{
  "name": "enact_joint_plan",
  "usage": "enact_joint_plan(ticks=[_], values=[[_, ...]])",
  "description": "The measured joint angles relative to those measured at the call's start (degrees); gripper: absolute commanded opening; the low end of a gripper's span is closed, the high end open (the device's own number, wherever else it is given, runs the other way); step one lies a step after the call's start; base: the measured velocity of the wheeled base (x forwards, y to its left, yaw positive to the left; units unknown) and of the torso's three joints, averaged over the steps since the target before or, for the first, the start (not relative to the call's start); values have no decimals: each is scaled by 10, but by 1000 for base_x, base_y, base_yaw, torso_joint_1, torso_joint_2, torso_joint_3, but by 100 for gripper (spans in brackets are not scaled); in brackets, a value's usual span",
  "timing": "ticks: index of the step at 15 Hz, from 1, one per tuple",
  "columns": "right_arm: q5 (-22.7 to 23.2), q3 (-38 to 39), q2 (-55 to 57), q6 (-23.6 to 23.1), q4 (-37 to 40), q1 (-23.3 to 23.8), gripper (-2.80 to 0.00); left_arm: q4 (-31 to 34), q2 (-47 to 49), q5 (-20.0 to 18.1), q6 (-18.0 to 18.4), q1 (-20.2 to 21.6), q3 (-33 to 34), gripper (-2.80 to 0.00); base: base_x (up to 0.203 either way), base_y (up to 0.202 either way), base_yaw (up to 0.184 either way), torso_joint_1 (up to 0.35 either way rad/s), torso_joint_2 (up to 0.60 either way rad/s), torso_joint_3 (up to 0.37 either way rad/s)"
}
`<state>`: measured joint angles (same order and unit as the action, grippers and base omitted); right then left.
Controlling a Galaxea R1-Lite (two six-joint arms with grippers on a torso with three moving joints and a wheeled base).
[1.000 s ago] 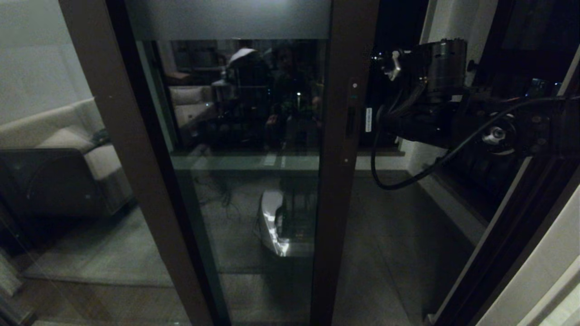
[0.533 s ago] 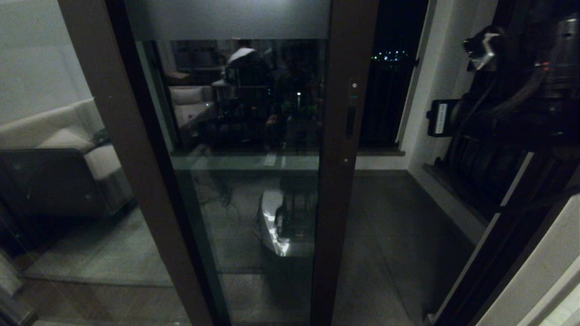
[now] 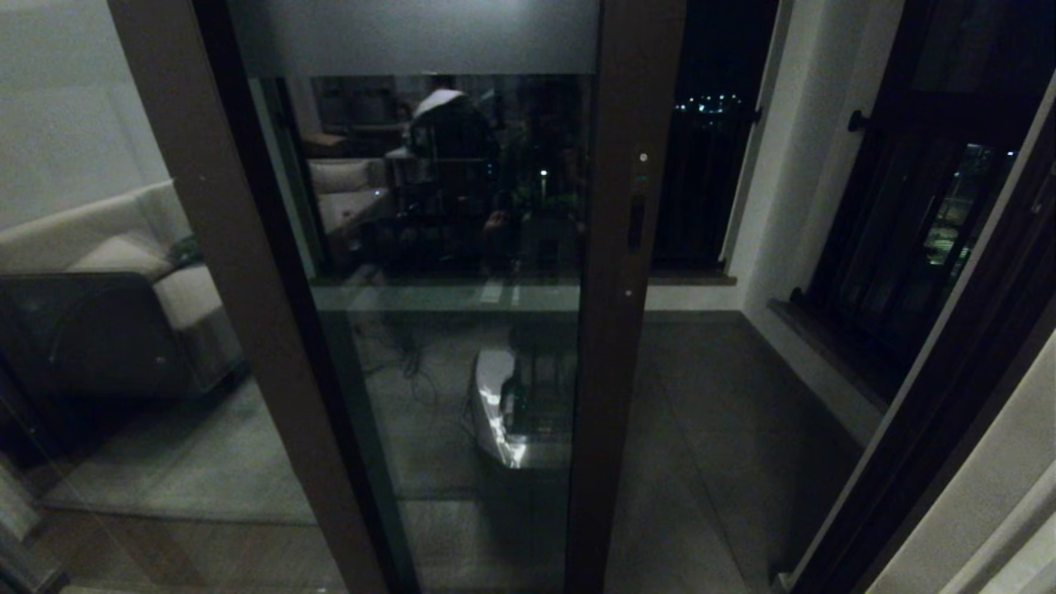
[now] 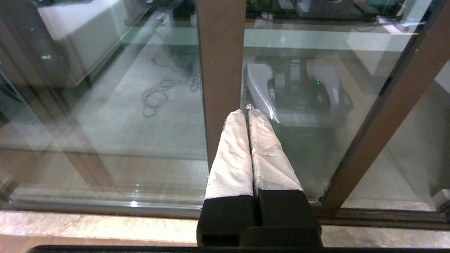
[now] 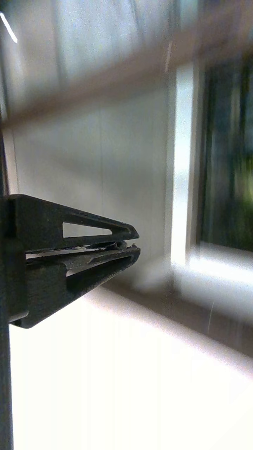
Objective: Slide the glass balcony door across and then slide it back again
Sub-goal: Open the slid door
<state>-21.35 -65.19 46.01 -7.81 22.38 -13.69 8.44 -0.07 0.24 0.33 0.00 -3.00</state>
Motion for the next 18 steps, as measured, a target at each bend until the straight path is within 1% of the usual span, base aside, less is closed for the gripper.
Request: enact_joint_plan(ticks=[1,2,4,6,9,11,12,13,14,16,17,18], values=[[-2,3,-44,-23,26,34,-280,0,0,0,0,0,0,-280,0,0,0,0,0,0],[0,9,-82,-39,42,58,-280,0,0,0,0,0,0,-280,0,0,0,0,0,0],[3,33,-156,-56,63,85,-280,0,0,0,0,0,0,-280,0,0,0,0,0,0],[5,50,-219,-61,102,100,-280,0,0,0,0,0,0,-280,0,0,0,0,0,0],[31,75,-307,-55,187,130,-280,0,0,0,0,0,0,-280,0,0,0,0,0,0],[46,123,-370,-48,222,137,-280,0,0,0,0,0,0,-280,0,0,0,0,0,0],[63,161,-399,-36,229,138,-280,0,0,0,0,0,0,-280,0,0,0,0,0,0],[90,200,-420,-9,227,139,-280,0,0,0,0,0,0,-280,0,0,0,0,0,0],[131,240,-434,22,219,139,-280,0,0,0,0,0,0,-280,0,0,0,0,0,0],[217,317,-450,68,190,139,-280,0,0,0,0,0,0,-280,0,0,0,0,0,0],[253,355,-454,81,170,139,-280,0,0,0,0,0,0,-280,0,0,0,0,0,0],[274,389,-457,87,148,139,-280,0,0,0,0,0,0,-280,0,0,0,0,0,0]])
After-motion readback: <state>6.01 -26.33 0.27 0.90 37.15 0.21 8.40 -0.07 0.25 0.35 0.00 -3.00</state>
